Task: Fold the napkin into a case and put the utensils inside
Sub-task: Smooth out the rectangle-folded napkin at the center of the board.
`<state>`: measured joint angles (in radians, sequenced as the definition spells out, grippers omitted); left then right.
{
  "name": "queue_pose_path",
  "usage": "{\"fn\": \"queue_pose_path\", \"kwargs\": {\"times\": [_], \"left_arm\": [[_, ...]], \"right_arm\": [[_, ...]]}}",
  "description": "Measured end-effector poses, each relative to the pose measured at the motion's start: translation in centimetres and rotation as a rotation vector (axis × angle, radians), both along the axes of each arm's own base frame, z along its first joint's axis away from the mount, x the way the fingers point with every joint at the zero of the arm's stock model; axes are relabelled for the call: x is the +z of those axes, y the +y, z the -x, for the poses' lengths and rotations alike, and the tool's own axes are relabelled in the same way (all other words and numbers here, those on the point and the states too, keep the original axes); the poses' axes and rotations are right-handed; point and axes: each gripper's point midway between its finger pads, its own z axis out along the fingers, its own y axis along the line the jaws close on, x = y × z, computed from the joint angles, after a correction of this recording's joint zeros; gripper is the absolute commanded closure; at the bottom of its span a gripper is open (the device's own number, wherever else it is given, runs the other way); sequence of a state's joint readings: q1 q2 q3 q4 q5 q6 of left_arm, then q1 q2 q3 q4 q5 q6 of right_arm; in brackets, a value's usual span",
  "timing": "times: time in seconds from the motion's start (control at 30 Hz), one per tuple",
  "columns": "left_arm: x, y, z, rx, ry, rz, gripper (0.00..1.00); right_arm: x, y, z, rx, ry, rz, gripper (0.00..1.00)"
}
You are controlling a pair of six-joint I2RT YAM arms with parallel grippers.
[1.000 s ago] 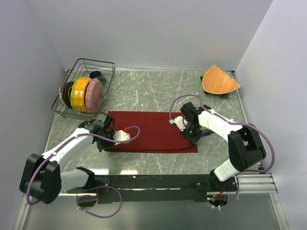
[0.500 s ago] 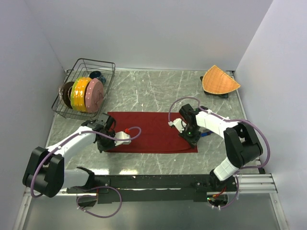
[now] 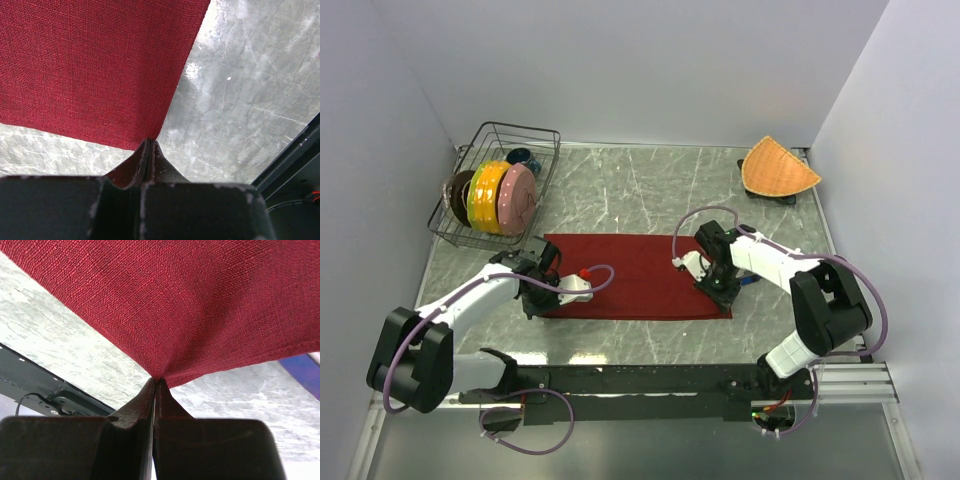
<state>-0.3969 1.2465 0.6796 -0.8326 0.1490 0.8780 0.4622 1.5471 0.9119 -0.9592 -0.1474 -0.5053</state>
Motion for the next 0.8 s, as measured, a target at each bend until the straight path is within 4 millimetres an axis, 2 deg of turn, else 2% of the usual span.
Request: {"fn": "queue_pose_path", "kwargs": {"times": [0.03, 0.13, 0.17, 0.23, 0.27, 0.33, 0.37, 0.4, 0.43, 0.47, 0.53, 0.57, 0.6, 0.67, 0.73, 0.8], "left_arm": [[0.0, 0.0, 0.0, 0.0, 0.0, 0.0, 0.99], [-0.1, 0.0, 0.0, 0.0, 0.004, -0.002, 0.88], [-0.1, 0.0, 0.0, 0.001, 0.005, -0.002, 0.75], [-0.2, 0.0, 0.0, 0.003, 0.008, -0.005, 0.64], [-0.2, 0.1, 0.0, 0.004, 0.009, -0.008, 0.56], [-0.1, 0.2, 0.2, 0.006, 0.012, -0.011, 0.47], [0.2, 0.1, 0.2, 0.01, 0.014, -0.008, 0.38], [0.7, 0.0, 0.0, 0.016, 0.007, 0.001, 0.33], [1.8, -0.4, -0.6, 0.03, -0.018, 0.022, 0.17], [2.9, -0.9, -1.4, 0.037, -0.05, 0.046, 0.01], [6.6, -2.6, -3.9, 0.066, -0.153, 0.131, 0.01], [8.9, -3.5, -5.4, 0.092, -0.211, 0.184, 0.01], [12.4, -4.8, -7.5, 0.117, -0.302, 0.259, 0.01], [17.7, -6.4, -10.4, 0.168, -0.441, 0.373, 0.01], [22.8, -7.7, -12.5, 0.221, -0.556, 0.49, 0.01], [26.8, -8.8, -14.1, 0.264, -0.645, 0.604, 0.01]], "right_arm": [[-0.1, 0.0, 0.1, 0.0, 0.003, 0.002, 1.0], [-0.5, 0.0, 0.1, -0.001, 0.016, 0.009, 0.82], [-0.7, 0.0, 0.1, -0.004, 0.022, 0.012, 0.72], [-1.0, 0.0, 0.3, -0.005, 0.038, 0.018, 0.63], [-1.0, 0.0, 0.5, -0.006, 0.048, 0.021, 0.53], [-0.5, 0.1, 0.6, -0.009, 0.062, 0.015, 0.46], [0.0, 0.3, 0.6, -0.012, 0.07, 0.005, 0.43], [0.8, 0.7, 0.2, -0.019, 0.066, -0.013, 0.42], [1.9, 1.2, -0.6, -0.027, 0.049, -0.041, 0.38], [3.0, 1.6, -1.5, -0.038, 0.025, -0.069, 0.27], [6.8, 2.8, -5.2, -0.094, -0.08, -0.164, 0.23], [9.1, 3.2, -7.4, -0.12, -0.155, -0.214, 0.1], [11.8, 3.5, -9.8, -0.147, -0.238, -0.262, 0.01], [17.3, 4.1, -14.0, -0.195, -0.412, -0.363, 0.0], [22.4, 4.5, -16.9, -0.236, -0.565, -0.449, 0.0], [26.3, 5.4, -18.6, -0.282, -0.676, -0.544, 0.0]]}}
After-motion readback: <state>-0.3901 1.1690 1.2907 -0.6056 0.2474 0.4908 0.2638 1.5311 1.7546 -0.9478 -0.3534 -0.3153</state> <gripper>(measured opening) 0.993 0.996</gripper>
